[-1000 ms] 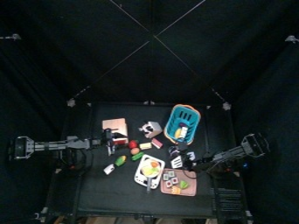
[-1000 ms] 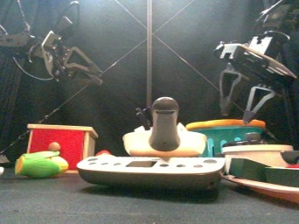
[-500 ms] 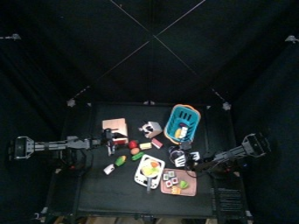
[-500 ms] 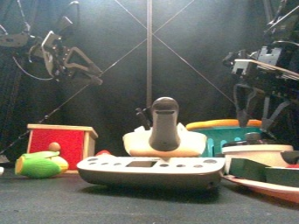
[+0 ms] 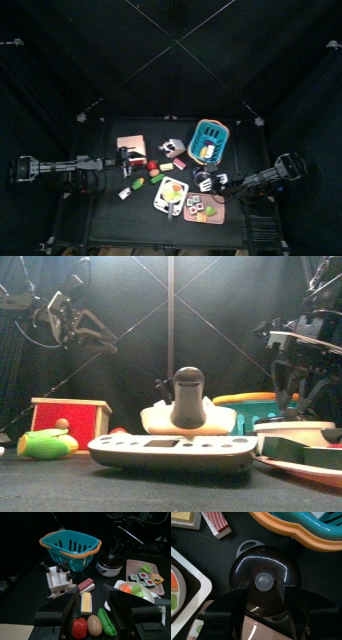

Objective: Grab lid

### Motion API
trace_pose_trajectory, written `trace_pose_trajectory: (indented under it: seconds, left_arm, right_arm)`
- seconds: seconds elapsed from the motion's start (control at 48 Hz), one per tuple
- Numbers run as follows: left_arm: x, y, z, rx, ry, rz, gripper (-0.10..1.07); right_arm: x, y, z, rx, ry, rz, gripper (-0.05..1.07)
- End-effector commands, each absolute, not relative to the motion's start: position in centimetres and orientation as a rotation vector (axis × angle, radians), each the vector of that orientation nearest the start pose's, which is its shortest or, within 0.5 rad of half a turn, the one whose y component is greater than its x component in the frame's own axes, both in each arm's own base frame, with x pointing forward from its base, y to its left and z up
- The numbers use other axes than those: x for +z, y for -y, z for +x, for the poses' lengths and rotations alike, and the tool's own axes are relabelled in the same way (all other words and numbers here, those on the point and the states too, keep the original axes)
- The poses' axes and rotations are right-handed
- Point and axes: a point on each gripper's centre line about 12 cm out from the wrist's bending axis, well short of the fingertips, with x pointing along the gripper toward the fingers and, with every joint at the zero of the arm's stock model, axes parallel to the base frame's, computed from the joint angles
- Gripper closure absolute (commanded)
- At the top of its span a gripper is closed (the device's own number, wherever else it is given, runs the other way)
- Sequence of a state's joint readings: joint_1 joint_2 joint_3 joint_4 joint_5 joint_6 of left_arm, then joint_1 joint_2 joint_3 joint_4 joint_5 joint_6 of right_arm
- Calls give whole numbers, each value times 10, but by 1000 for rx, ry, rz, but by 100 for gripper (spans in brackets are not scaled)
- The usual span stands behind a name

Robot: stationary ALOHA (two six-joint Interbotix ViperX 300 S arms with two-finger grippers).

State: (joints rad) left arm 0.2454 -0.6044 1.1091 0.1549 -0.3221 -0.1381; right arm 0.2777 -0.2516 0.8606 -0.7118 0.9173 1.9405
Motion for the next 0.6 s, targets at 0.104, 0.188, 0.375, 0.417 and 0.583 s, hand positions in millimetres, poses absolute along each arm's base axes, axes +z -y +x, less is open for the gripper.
trace_pose_trajectory:
  seconds: [0.104, 0.188, 0.375, 0.417, 0.583]
  left_arm:
    - [246, -58, 253, 195, -171, -12, 16]
    - [246, -58, 253, 195, -172, -12, 16]
    - [245, -58, 253, 195, -174, -12, 16]
    - [246, -58, 253, 195, -172, -12, 16]
    - [245, -58, 253, 195, -174, -12, 16]
  right_arm:
    - [164, -4, 254, -1029, -794, 708, 20]
    - [163, -4, 254, -1033, -797, 705, 20]
    - [163, -3, 254, -1033, -795, 707, 21]
    - [163, -3, 254, -1033, -794, 706, 23]
    - [164, -3, 254, -1031, -792, 708, 28]
